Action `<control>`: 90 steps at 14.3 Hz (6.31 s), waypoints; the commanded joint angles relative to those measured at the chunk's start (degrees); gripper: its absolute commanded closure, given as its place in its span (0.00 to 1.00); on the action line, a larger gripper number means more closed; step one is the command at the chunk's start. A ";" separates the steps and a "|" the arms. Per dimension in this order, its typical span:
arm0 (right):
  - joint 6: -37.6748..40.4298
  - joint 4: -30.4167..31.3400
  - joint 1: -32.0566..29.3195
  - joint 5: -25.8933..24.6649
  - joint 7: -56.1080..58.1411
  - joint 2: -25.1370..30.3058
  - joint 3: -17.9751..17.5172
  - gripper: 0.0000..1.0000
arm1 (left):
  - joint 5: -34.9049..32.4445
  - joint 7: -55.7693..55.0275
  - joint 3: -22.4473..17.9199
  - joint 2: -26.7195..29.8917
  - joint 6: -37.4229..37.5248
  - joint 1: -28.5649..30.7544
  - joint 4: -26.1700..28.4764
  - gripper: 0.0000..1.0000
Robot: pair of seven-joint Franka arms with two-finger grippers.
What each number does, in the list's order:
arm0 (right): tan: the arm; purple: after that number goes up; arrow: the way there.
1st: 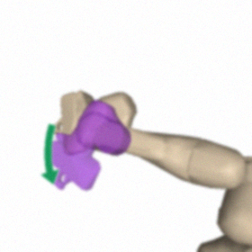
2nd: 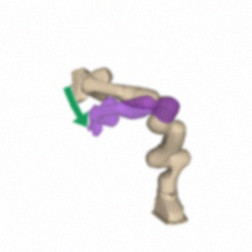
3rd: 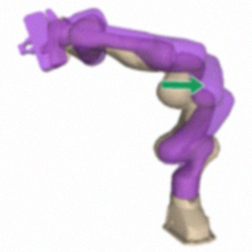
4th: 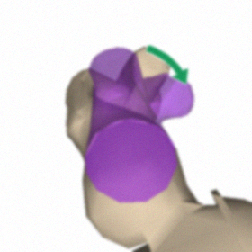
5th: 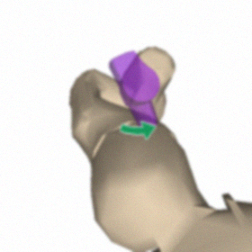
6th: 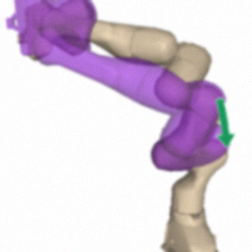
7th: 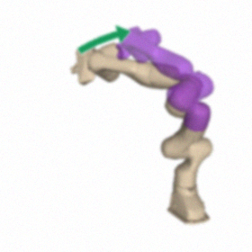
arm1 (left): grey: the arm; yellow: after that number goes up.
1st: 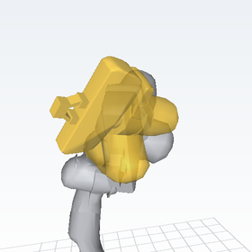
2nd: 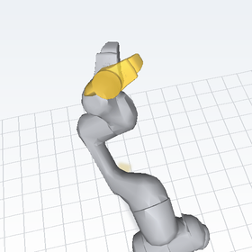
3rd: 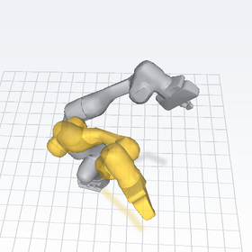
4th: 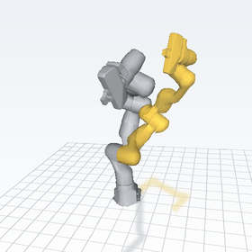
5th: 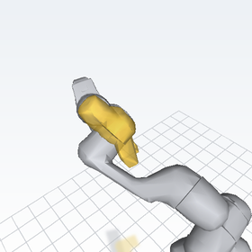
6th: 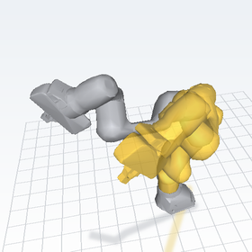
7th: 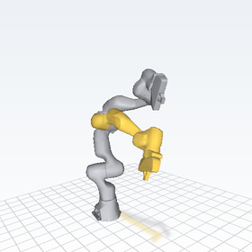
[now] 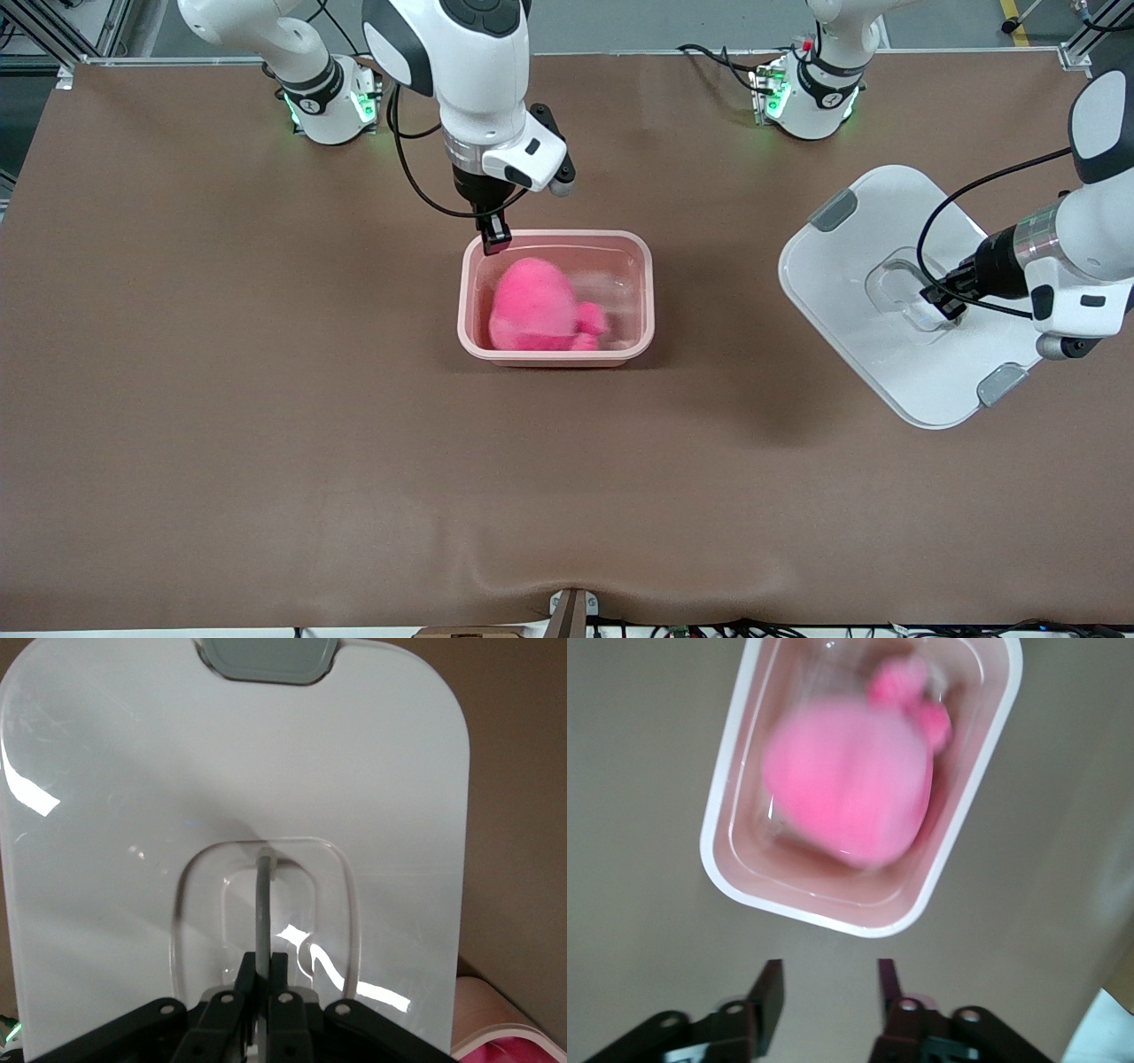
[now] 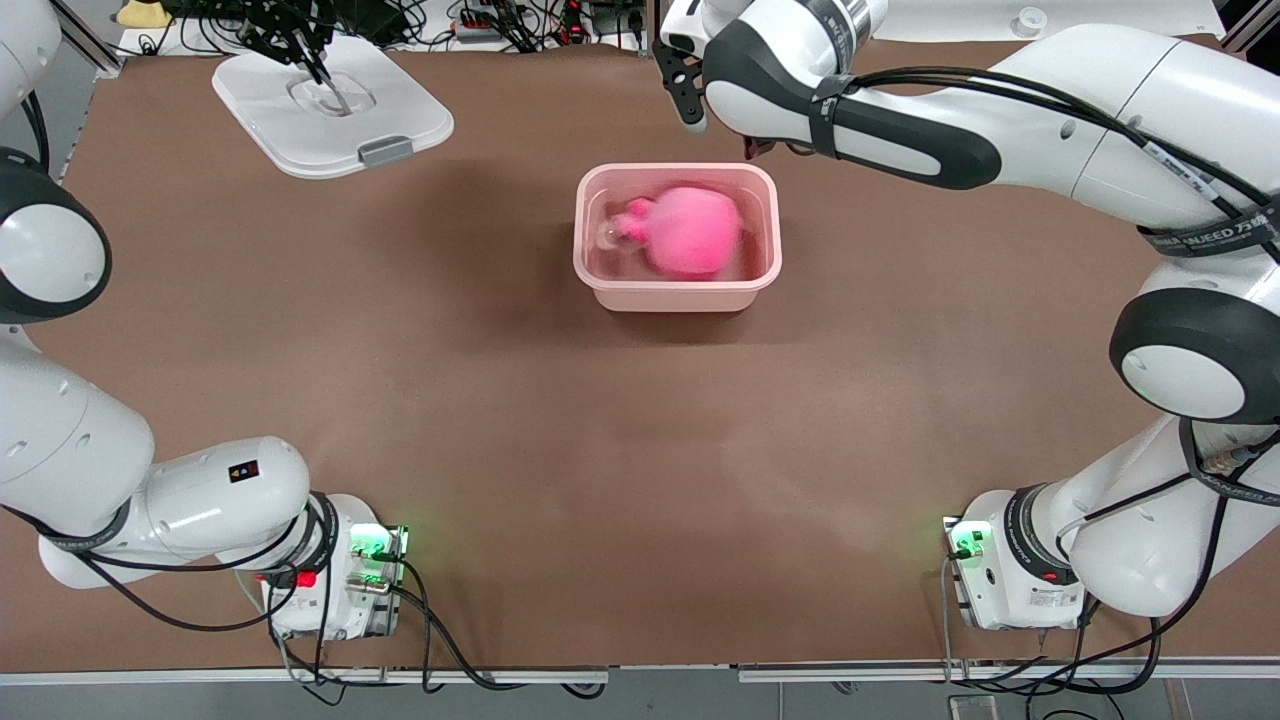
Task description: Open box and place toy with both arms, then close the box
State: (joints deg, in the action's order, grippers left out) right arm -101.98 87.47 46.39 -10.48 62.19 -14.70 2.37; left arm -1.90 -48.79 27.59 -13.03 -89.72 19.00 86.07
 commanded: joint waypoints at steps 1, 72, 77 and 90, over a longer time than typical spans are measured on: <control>0.38 -0.81 -0.16 -1.74 0.38 0.20 0.71 0.00 | 1.20 0.63 0.36 0.99 0.86 0.51 0.33 1.00; 19.19 -2.04 -50.70 10.66 -59.73 14.79 -0.96 0.00 | -38.17 -120.31 6.95 -21.08 -28.84 -45.90 5.25 1.00; 16.29 -1.61 -50.35 10.66 -59.91 14.79 -1.05 0.00 | -35.81 -107.52 7.56 -18.19 -25.35 -43.37 3.23 0.00; 17.17 -1.96 -49.12 10.83 -61.14 14.79 -1.14 0.00 | -10.32 -48.80 8.36 0.36 -9.16 -20.16 1.21 0.00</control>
State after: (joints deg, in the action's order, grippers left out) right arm -85.48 85.79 -3.16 0.60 2.32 -0.29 1.22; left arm -13.90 -104.20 35.34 -15.37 -100.93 -4.18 86.03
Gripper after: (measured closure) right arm 0.000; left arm 0.000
